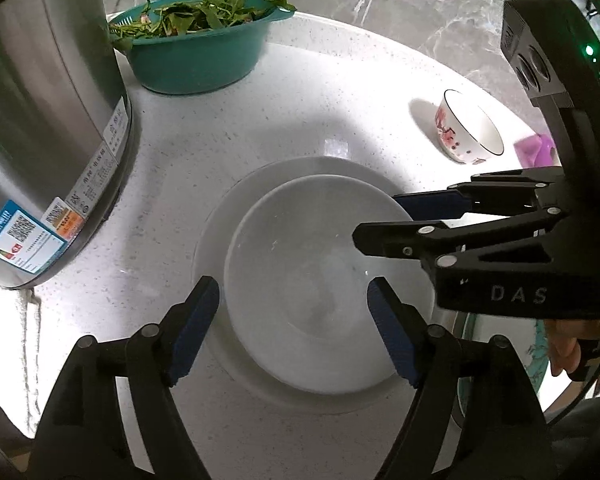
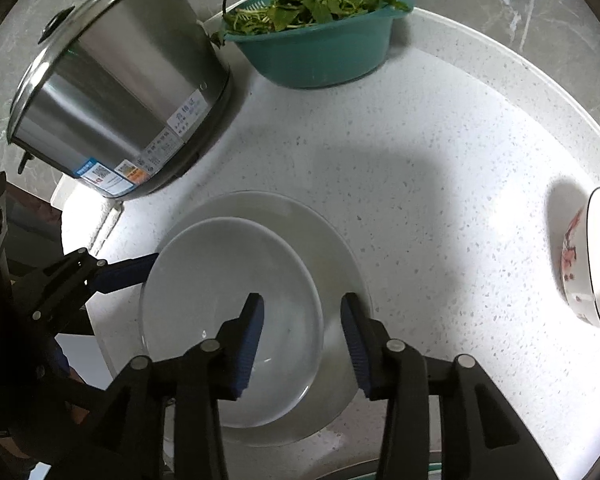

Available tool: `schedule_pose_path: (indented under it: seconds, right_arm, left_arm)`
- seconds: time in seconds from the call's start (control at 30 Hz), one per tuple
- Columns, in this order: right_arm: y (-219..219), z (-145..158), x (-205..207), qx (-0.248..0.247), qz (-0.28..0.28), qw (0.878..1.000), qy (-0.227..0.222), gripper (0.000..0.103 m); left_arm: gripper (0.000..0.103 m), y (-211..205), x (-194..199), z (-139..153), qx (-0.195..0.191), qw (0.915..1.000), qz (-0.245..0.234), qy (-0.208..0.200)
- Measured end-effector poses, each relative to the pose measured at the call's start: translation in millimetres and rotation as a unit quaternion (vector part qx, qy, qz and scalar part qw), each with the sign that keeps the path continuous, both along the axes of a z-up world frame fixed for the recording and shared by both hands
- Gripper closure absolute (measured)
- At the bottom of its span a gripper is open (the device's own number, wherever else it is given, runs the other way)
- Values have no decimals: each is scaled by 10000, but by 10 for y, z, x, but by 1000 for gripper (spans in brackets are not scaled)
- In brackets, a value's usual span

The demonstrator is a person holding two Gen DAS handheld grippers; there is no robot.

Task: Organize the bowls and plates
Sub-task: 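Lower the small white bowl into the large white bowl and open both tools, then move both tools to the red floral bowl and grip its rim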

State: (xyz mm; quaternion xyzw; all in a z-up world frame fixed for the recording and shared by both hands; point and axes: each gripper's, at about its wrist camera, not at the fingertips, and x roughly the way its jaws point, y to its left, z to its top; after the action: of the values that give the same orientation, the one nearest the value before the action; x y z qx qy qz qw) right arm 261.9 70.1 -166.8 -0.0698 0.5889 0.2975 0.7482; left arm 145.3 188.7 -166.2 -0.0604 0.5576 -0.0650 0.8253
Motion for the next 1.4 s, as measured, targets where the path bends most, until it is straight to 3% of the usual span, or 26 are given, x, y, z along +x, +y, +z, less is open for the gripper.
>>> schedule_pose_path:
  seconds: [0.13, 0.2, 0.3, 0.4, 0.43, 0.53, 0.67, 0.8, 0.97, 1.03, 1.27, 1.4]
  right_arm:
    - [-142, 110, -3, 241, -202, 9995, -4, 56]
    - [-254, 221, -11, 354, -398, 9986, -66, 43]
    - [-509, 459, -4, 854, -653, 9942, -83, 34]
    - [-951, 680, 53, 1113, -1011, 9883, -253, 23]
    - [-1200, 770, 98, 1187, -1230, 9847, -337, 20]
    - [-1776, 938, 239, 1249, -1795, 9748, -451, 10]
    - [-2558, 996, 499, 1095, -2439, 9624, -485, 4]
    - [-2929, 836, 707, 1113, -2707, 9558, -297, 3]
    - [-3044, 408, 910, 1168, -2768, 9537, 157, 4]
    - [-3028, 246, 959, 1164, -2715, 9550, 263, 5]
    - [-3027, -33, 1118, 1219, -2763, 9519, 521, 13]
    - [-2963, -93, 1181, 1201, -2658, 9549, 553, 19]
  left_arm:
    - [27, 8, -16, 156, -103, 9999, 19, -47]
    - [25, 34, -15, 295, -260, 9996, 35, -102]
    - [12, -33, 102, 572, -382, 9988, -117, -283]
    - [7, -177, 338, 848, -577, 9960, -397, -549]
    - [0, -227, 441, 912, -608, 9952, -487, -597]
    - [0, -471, 776, 992, -402, 9939, -801, -641]
    - [0, -973, 1272, 862, -41, 9911, -1277, -387]
    - [0, -1423, 1688, 583, 45, 9887, -1500, -47]
    - [0, -1887, 2133, 243, -18, 9875, -1542, 322]
    - [0, -1995, 2305, 89, 125, 9877, -1486, 468]
    - [2, -2113, 2606, -378, 322, 9867, -1334, 876]
    - [2, -2141, 2624, -505, 454, 9864, -1319, 871]
